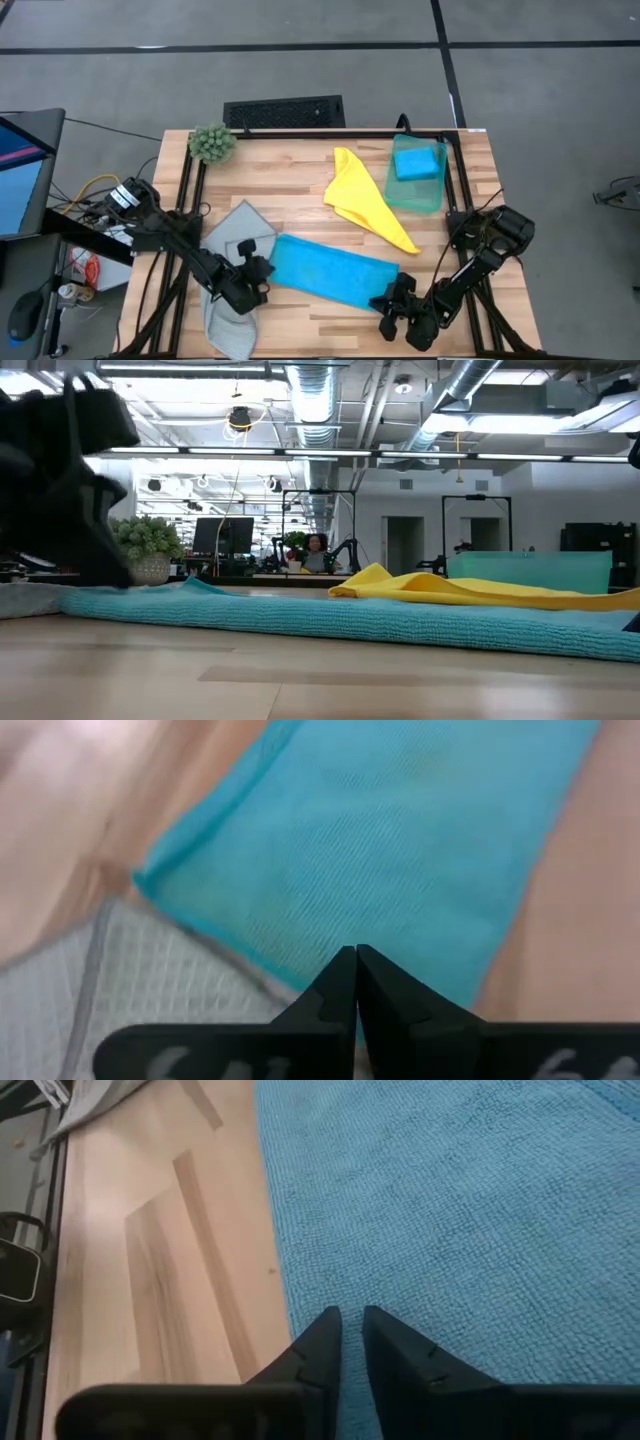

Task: Fold microfiber towels
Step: Fold the blue microfiber cloth

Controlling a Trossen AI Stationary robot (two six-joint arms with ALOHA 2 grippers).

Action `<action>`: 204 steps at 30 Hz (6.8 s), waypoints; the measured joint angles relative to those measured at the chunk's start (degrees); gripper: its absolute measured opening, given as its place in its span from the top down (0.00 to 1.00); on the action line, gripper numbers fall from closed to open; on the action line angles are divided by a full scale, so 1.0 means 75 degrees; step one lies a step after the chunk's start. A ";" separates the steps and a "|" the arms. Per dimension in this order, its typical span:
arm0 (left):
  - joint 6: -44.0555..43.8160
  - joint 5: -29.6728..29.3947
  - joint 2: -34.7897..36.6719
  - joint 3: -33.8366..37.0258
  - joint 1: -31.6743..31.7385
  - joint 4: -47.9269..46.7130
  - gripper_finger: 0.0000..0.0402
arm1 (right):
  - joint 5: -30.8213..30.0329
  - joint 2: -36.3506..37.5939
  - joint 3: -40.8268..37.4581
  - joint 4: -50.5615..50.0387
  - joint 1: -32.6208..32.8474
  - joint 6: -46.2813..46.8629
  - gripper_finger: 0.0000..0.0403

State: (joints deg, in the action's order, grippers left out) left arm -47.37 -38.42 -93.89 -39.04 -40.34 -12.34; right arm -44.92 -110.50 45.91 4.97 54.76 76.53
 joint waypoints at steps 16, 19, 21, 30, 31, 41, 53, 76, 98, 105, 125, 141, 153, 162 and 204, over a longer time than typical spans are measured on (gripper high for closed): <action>0.0981 0.0470 0.0022 0.0223 0.0936 -0.0088 0.99 | -0.0841 0.1627 0.0262 -0.0294 -0.1072 -0.3445 0.83; 0.1065 0.0625 0.0082 0.0146 0.0984 -0.0325 0.99 | -0.0729 0.1634 0.0258 0.0136 -0.1997 -0.4827 0.83; 0.1131 0.0618 0.0157 0.0080 0.0983 -0.0624 0.99 | -0.0270 0.1537 0.0259 0.0808 -0.2708 -0.5822 0.83; 0.1550 0.0430 0.0234 0.0030 0.1203 -0.0926 0.99 | 0.2547 0.0079 0.1030 0.2737 -0.5266 -0.8248 0.83; 0.1550 0.0432 0.0258 0.0030 0.1198 -0.0949 0.99 | 0.2781 -0.0123 0.1255 0.2736 -0.5415 -0.8417 0.83; 0.1043 0.0482 0.0935 0.0030 0.1118 -0.1504 0.99 | 0.3748 -0.1837 0.3737 0.1077 -0.6026 -0.9639 0.83; 0.1025 0.0482 0.0968 0.0025 0.1059 -0.1496 0.99 | 0.2729 -0.2015 0.4162 -0.1145 -0.6430 -0.8615 0.83; 0.4016 -0.0218 0.0418 0.0127 0.1091 0.4609 0.99 | 0.1573 0.1829 0.2098 -0.5182 -0.3952 -0.5215 0.83; 0.3174 0.1321 -0.0212 -0.0241 0.1035 0.3830 0.99 | 0.1312 -0.0709 0.2902 -0.4881 -0.1058 0.1163 0.83; 0.3071 0.1271 -0.0137 -0.0244 0.0663 0.3700 0.99 | 0.0564 -0.0948 0.4465 -0.5086 -0.1828 -0.1548 0.83; 0.4409 0.1021 -0.1806 -0.1232 0.1212 0.5135 1.00 | 0.0164 -0.1030 0.3461 -0.1396 -0.0748 -0.4512 0.83; 0.3657 0.1283 -0.1778 -0.1231 0.0804 0.4837 1.00 | 0.1033 -0.2002 0.3450 0.0032 -0.0906 -0.4334 0.83; 0.5030 0.1435 -0.1885 -0.1401 0.0562 0.6428 0.99 | -0.0018 -0.0356 0.3468 -0.2477 -0.0359 -0.4661 0.83; 0.6400 0.1159 -0.2876 -0.3889 0.0623 0.3441 0.83 | -0.0155 -0.0682 0.3454 -0.4396 0.0210 -0.1785 0.83; 0.4309 0.2888 -0.0903 -0.0795 0.5724 0.1121 1.00 | -0.0831 -0.0676 0.3468 -0.4606 -0.0067 -0.1802 0.83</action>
State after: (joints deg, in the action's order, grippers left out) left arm -15.05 -16.76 -100.66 -44.99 2.59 -3.93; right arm -51.15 -115.57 71.92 -29.57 54.26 63.01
